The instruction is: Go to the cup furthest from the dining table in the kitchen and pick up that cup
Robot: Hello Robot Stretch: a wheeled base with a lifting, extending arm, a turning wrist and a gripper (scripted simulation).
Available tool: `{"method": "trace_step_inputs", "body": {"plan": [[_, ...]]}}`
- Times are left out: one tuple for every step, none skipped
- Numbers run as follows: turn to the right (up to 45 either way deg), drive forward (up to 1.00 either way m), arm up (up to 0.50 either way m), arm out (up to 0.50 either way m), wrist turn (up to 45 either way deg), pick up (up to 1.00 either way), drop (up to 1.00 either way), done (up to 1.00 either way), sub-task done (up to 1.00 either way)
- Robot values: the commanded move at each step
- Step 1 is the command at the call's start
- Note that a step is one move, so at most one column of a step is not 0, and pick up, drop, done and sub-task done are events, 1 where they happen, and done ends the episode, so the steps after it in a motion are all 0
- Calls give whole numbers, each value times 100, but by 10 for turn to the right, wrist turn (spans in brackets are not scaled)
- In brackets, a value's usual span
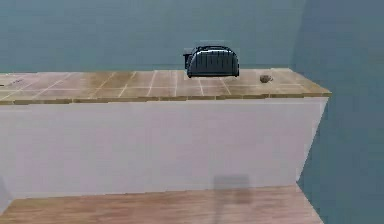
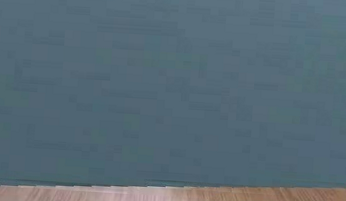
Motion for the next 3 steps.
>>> {"method": "trace_step_inputs", "body": {"plan": [[0,60,0,0,0,0,0,0,0],[-450,0,0,0,0,0,0,0,0],[-120,0,0,0,0,0,0,0,0]]}}
